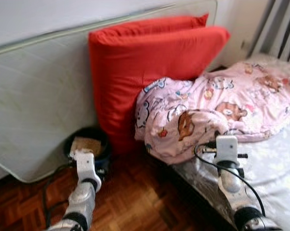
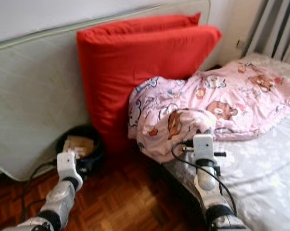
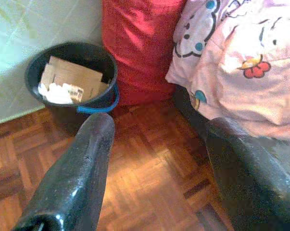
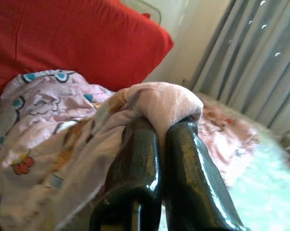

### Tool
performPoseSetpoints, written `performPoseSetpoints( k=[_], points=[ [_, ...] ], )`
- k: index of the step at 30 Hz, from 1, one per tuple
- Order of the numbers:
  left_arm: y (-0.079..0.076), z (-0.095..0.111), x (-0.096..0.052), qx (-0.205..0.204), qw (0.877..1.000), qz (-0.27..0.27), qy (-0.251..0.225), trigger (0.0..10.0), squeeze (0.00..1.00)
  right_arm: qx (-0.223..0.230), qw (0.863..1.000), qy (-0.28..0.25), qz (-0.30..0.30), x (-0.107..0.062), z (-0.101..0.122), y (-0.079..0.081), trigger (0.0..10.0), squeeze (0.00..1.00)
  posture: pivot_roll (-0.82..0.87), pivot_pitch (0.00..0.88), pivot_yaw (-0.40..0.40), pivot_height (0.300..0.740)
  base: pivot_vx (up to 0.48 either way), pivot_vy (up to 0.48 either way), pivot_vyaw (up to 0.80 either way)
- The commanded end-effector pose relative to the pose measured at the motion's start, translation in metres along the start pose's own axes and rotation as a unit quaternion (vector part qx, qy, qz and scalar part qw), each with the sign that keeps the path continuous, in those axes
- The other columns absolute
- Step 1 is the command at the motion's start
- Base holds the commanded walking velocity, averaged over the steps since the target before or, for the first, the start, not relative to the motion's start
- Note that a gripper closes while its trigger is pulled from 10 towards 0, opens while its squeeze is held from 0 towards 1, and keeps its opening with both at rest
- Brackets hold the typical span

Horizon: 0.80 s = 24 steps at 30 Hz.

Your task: Clean up the room

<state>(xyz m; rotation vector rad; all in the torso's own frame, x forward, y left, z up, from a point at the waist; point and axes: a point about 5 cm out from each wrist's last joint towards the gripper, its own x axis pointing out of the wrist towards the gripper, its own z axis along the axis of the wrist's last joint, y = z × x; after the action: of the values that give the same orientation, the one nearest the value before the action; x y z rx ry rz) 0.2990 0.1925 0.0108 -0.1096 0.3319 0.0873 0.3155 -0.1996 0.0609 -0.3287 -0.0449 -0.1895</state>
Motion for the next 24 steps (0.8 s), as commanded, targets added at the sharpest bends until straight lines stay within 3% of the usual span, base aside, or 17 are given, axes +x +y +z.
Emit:
performPoseSetpoints(
  k=[1,6,10,14,19,24],
  points=[
    [0.004,-0.002,-0.001,0.007,1.000,0.005,0.005,10.0,0.00,-0.001,0.999,-0.041,0.017,0.006,0.017,0.010,10.0,0.00,0.04,0.000,0.005,0.740,0.000,0.000,0.00],
    [0.003,-0.002,-0.001,0.009,1.000,0.005,0.007,10.0,0.00,-0.038,0.995,-0.059,0.074,0.004,0.020,0.024,10.0,0.00,0.04,0.000,0.004,0.740,0.000,0.000,0.00],
    [0.002,-0.005,-0.002,0.010,1.000,0.004,0.013,10.0,0.00,-0.027,0.993,-0.043,0.110,0.000,0.016,0.033,10.0,0.00,0.03,0.000,0.004,0.740,0.000,0.000,0.00],
    [0.000,-0.008,-0.003,0.009,1.000,0.002,0.019,10.0,0.00,-0.026,0.992,0.013,0.121,-0.005,0.000,0.035,10.0,0.00,0.04,0.000,0.003,0.740,0.000,0.000,0.00],
    [-0.001,-0.010,-0.003,0.009,1.000,0.001,0.025,10.0,0.00,-0.019,0.991,0.100,0.082,-0.011,-0.023,0.025,10.0,0.00,0.04,0.000,0.004,0.740,0.000,0.000,0.00],
    [0.002,-0.015,-0.005,0.010,0.999,0.002,0.035,10.0,0.00,-0.021,0.988,0.130,0.083,-0.017,-0.032,0.023,10.0,0.00,0.03,0.000,0.005,0.740,0.000,0.000,0.00]
  ],
)
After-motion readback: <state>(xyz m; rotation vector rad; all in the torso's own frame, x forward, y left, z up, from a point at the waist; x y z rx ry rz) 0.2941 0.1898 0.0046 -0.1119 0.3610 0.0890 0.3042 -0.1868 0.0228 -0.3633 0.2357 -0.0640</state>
